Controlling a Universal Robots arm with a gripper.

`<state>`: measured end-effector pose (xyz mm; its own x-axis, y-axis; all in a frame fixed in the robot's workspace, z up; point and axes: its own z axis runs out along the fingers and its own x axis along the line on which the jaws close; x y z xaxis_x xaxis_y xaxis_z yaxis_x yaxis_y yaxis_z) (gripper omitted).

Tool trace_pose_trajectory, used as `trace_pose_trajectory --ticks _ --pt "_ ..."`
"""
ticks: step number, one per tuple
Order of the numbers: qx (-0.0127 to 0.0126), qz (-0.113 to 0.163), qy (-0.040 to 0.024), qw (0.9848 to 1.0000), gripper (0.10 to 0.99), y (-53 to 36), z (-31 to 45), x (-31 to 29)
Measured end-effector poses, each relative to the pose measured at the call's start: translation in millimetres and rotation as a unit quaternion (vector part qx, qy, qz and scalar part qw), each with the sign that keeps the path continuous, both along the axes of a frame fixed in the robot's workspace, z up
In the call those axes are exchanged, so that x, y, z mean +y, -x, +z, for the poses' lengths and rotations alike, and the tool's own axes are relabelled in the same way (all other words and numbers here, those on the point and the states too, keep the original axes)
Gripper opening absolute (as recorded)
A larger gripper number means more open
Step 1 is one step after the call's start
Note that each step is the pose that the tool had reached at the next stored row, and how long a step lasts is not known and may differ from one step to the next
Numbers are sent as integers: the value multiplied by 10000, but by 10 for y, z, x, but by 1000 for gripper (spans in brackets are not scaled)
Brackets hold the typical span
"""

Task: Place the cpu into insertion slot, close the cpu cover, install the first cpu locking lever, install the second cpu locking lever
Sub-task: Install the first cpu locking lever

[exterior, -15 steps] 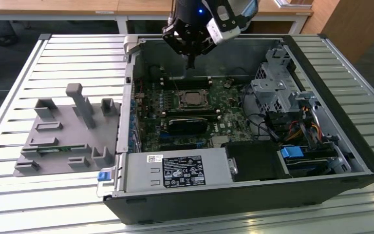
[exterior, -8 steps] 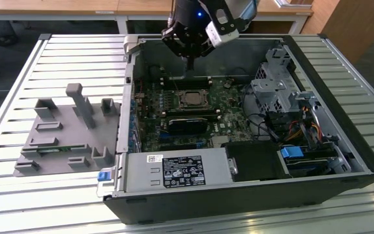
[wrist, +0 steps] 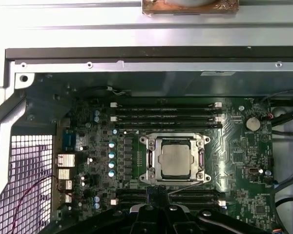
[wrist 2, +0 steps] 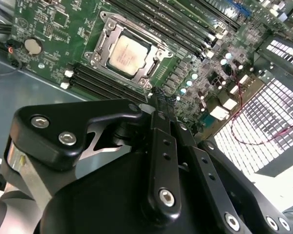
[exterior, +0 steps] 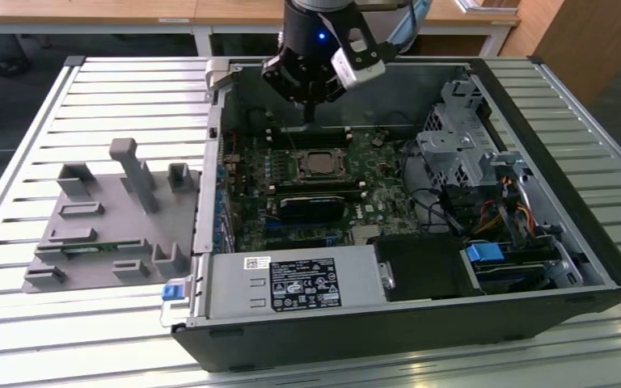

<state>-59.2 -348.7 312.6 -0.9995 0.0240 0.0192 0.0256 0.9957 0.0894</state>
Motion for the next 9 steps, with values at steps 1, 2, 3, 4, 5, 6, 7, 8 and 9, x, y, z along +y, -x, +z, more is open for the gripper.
trace_pose_trajectory --ticks 1,2,3,4,5,6,7,8,9 --pt "0 0 0 10000 106 1 -18 3" --pt "1 1 1 10000 106 4 -35 7" --pt "1 0 0 10000 106 14 -53 11" --pt "0 1 0 10000 106 29 -70 13" --pt "0 0 0 10000 106 50 -84 15" --pt "0 1 0 10000 106 73 -96 17" --pt "0 1 0 10000 106 96 -111 19" --pt "0 0 0 10000 106 111 -126 21" --pt "0 1 0 10000 106 124 -141 24"
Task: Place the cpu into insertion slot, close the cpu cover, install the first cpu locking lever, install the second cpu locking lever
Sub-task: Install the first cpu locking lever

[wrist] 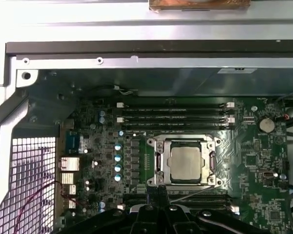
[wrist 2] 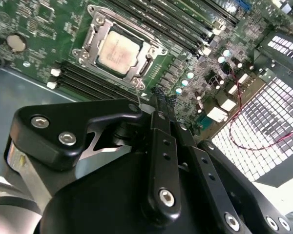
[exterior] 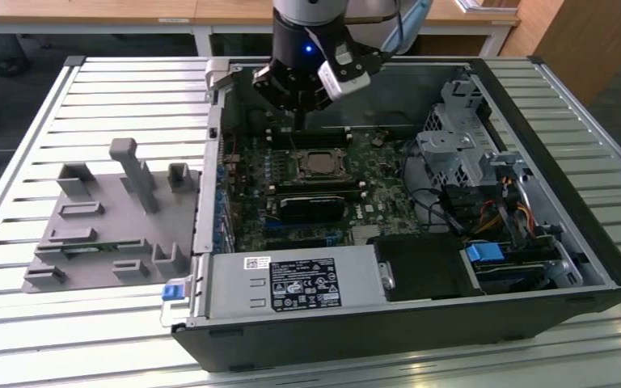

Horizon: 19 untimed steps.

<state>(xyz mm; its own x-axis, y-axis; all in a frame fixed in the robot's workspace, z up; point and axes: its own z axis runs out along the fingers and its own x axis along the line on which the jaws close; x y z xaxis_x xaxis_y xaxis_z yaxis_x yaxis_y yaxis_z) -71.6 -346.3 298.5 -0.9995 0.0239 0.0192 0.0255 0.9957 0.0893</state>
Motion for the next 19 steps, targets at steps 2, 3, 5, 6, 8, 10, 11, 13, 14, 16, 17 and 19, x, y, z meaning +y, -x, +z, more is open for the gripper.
trace_pose_trajectory --ticks 2,3,5,6,8,10,11,13,14,16,17,19 --pt "0 0 0 10000 106 29 -29 8" --pt "0 0 0 10000 106 41 -43 11" --pt "1 0 1 10000 106 66 -78 16" --pt "0 0 0 10000 106 70 -98 21" --pt "0 0 0 10000 106 71 -129 43" --pt "0 0 0 10000 106 73 -155 73" --pt "0 0 0 10000 106 75 -167 84" --pt "-1 0 -2 10000 106 90 -188 94" --pt "-1 0 -1 10000 106 101 -195 96" --pt "0 -1 0 10000 106 131 -212 102" --pt "0 -3 0 10000 106 140 -222 108" --pt "0 -4 0 10000 106 150 -244 119"
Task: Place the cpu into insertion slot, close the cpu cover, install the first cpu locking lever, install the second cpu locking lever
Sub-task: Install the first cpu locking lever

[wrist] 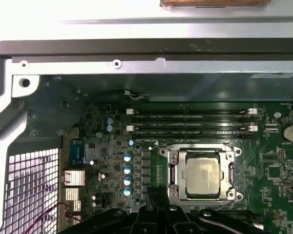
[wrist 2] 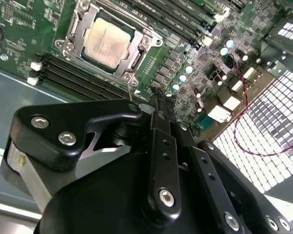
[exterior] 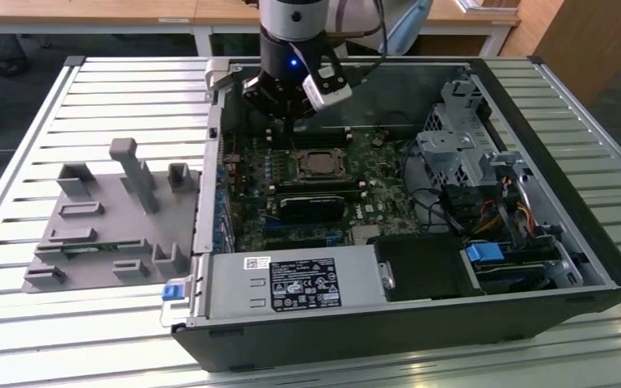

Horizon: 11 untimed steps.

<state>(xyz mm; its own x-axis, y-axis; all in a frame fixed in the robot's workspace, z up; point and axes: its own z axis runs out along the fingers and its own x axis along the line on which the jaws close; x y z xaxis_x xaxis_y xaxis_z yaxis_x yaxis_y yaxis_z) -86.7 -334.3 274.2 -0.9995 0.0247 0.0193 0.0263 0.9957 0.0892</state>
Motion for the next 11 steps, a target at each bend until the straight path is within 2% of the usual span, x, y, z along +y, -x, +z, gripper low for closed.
trace_pose_trajectory --ticks 11 --pt "0 0 0 10000 106 74 -52 64"
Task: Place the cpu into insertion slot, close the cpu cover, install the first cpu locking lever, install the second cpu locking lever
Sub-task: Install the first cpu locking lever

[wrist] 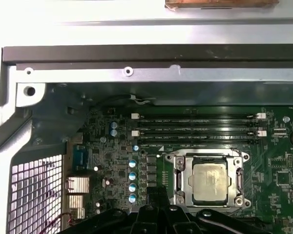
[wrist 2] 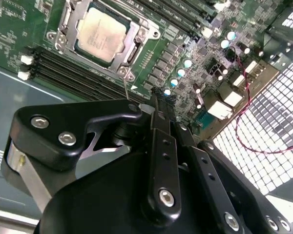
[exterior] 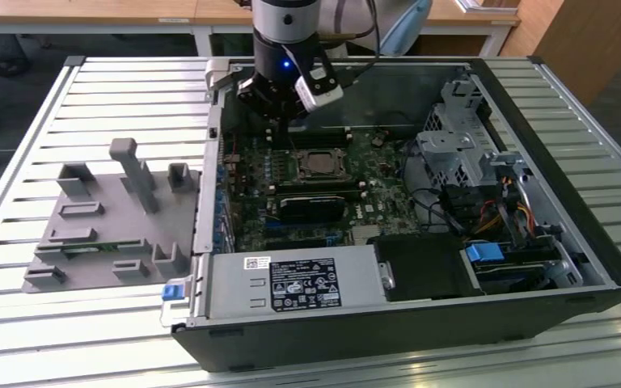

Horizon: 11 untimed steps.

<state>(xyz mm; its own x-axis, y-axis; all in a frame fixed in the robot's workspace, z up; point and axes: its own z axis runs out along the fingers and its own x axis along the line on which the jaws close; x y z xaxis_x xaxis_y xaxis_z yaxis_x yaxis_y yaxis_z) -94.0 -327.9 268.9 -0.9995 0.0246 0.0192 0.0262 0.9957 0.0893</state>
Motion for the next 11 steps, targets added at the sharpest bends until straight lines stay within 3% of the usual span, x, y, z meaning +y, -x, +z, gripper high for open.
trace_pose_trajectory --ticks 11 --pt "0 0 0 10000 106 37 -84 122"
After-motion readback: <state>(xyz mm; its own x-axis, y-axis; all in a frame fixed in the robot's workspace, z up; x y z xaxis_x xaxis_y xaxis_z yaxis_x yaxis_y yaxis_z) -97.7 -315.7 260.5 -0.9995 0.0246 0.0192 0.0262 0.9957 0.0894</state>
